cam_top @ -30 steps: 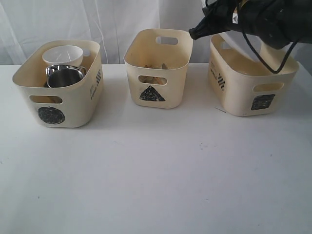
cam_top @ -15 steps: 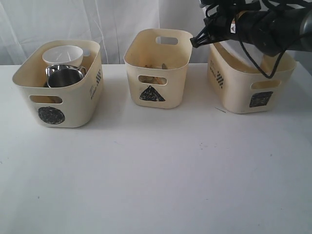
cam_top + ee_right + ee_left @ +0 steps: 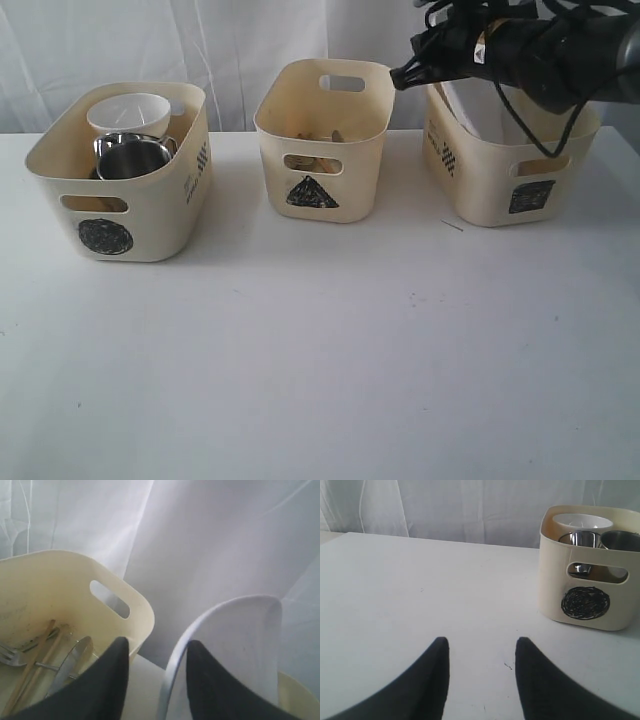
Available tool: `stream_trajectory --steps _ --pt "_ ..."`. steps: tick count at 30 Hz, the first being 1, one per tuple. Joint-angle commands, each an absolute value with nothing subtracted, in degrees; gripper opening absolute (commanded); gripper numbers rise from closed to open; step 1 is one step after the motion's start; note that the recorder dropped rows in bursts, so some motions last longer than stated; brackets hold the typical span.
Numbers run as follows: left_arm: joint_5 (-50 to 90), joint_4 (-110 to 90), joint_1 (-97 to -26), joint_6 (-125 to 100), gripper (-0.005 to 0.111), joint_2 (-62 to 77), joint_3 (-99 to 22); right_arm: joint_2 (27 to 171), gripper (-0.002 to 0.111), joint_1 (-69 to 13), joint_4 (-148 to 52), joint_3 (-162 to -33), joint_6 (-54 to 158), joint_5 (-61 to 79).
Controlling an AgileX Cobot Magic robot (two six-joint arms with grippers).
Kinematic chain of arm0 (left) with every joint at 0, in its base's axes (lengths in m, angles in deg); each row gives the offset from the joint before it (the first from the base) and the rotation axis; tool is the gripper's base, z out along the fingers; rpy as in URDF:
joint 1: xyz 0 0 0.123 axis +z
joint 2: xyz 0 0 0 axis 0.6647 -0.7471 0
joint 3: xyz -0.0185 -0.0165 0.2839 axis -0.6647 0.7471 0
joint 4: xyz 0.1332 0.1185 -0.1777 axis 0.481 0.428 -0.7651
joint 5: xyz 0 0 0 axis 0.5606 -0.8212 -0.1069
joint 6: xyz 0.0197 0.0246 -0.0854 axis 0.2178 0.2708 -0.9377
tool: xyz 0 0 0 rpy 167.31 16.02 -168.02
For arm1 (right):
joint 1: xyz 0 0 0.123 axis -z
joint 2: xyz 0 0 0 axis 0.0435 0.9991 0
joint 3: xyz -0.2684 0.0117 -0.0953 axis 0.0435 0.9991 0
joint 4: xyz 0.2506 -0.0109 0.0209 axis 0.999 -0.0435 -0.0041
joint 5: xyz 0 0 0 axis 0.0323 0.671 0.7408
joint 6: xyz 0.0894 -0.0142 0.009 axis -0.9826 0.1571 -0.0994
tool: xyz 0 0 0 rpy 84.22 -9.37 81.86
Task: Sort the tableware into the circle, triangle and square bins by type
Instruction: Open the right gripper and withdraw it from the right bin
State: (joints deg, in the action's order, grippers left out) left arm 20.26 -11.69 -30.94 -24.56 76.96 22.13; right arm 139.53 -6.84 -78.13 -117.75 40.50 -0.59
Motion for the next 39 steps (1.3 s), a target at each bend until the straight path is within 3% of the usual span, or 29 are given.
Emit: stream_trajectory --steps 1,15,20,27,35,39 --pt "20.3 -12.0 -30.8 -24.6 0.047 77.2 22.3 137.4 0.038 -6.5 -78.3 -118.1 36.9 -0.3" --pt "20.3 -12.0 -30.8 -24.6 0.047 77.2 22.3 127.4 0.038 -6.5 -78.4 -113.2 31.4 4.4" --pt "20.3 -12.0 -30.8 -24.6 0.047 77.2 22.3 117.9 0.031 -6.5 -78.0 -101.1 31.0 3.0" --pt "20.3 -12.0 -30.8 -24.6 0.047 77.2 22.3 100.6 0.0 -6.5 -75.3 -83.4 26.9 -2.6" --pt "20.3 -12.0 -30.8 -24.6 0.047 77.2 22.3 81.7 0.0 -6.5 -72.0 -64.5 25.1 -4.9" --pt "20.3 -12.0 -30.8 -24.6 0.047 77.2 22.3 70.7 0.0 -6.5 -64.3 -58.1 24.3 1.1"
